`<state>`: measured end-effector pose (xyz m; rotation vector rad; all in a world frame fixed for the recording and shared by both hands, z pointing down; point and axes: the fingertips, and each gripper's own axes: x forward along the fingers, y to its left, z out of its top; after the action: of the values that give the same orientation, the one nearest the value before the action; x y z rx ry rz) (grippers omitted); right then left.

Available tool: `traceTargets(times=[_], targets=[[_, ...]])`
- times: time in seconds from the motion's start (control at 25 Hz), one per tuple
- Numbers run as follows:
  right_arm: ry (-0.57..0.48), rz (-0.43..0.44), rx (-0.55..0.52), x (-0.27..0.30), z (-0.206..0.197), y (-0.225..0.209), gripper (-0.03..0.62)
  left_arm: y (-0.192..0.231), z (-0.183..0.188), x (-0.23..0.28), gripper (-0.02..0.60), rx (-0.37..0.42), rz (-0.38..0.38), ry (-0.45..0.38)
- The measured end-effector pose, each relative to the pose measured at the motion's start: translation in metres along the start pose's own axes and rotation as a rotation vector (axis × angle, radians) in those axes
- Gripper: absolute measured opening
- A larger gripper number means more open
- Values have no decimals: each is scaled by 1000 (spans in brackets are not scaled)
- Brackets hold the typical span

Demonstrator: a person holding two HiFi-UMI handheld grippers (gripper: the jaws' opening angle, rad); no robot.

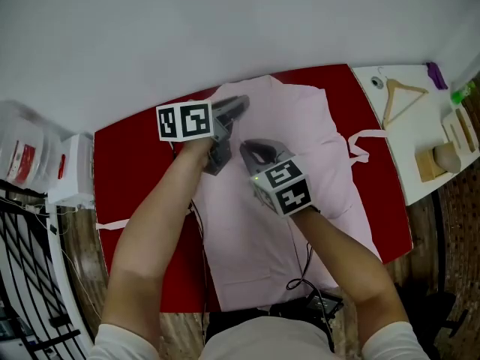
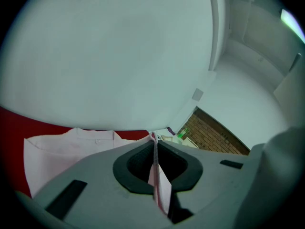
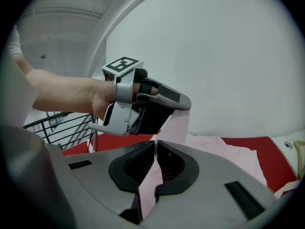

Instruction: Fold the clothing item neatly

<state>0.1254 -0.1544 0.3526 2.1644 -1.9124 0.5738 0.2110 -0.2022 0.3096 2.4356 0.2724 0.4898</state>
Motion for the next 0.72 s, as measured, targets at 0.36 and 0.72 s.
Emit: traceTargets(times=[0.36,0.72], targets=[[51,-15,96,-9,-55,-24,29,5,-66,61,20,-27,-20,146],[148,-90,183,-1,-117,-64,29,31,-114,76,179,-30,-14,232]])
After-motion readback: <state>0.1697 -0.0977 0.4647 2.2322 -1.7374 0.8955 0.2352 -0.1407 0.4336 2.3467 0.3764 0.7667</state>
